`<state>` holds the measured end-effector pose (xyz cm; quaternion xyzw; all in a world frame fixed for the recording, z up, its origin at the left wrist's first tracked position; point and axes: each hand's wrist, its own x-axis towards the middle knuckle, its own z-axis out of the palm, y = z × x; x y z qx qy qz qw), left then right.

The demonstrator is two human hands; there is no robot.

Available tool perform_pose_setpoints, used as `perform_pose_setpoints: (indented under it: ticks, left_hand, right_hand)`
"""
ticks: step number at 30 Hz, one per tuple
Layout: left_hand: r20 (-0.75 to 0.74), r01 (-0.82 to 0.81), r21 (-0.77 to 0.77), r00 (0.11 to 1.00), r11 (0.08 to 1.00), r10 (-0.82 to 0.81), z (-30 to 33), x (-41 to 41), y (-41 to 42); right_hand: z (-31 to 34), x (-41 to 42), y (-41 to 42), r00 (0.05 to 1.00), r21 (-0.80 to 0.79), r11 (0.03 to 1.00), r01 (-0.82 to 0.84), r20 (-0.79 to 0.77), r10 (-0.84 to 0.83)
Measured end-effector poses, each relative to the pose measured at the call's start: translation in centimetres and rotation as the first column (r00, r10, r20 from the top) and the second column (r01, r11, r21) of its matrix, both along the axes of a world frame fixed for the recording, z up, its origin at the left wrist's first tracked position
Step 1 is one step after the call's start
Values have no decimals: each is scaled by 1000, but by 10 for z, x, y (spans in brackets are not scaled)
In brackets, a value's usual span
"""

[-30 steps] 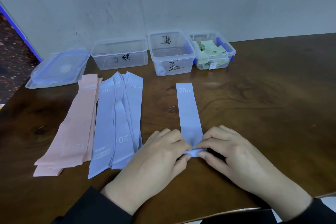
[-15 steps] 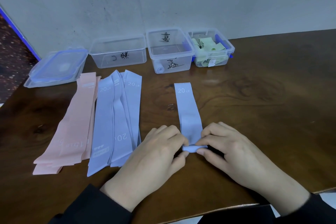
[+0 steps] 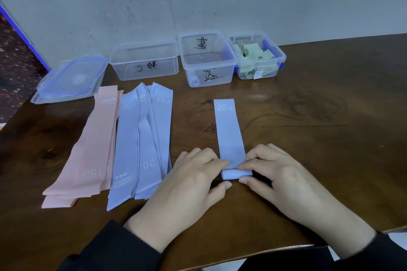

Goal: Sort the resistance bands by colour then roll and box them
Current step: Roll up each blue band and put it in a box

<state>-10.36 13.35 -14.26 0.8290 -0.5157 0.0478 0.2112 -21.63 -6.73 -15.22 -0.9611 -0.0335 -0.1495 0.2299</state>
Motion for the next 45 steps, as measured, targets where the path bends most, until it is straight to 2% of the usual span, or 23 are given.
perform_pose_setpoints:
  ticks: [45]
  left_hand:
    - [8,-18,32,1000,999,18,-1,0,0]
  right_hand:
    - [4,-2,3,1000,-10,1000,3,-31,-4]
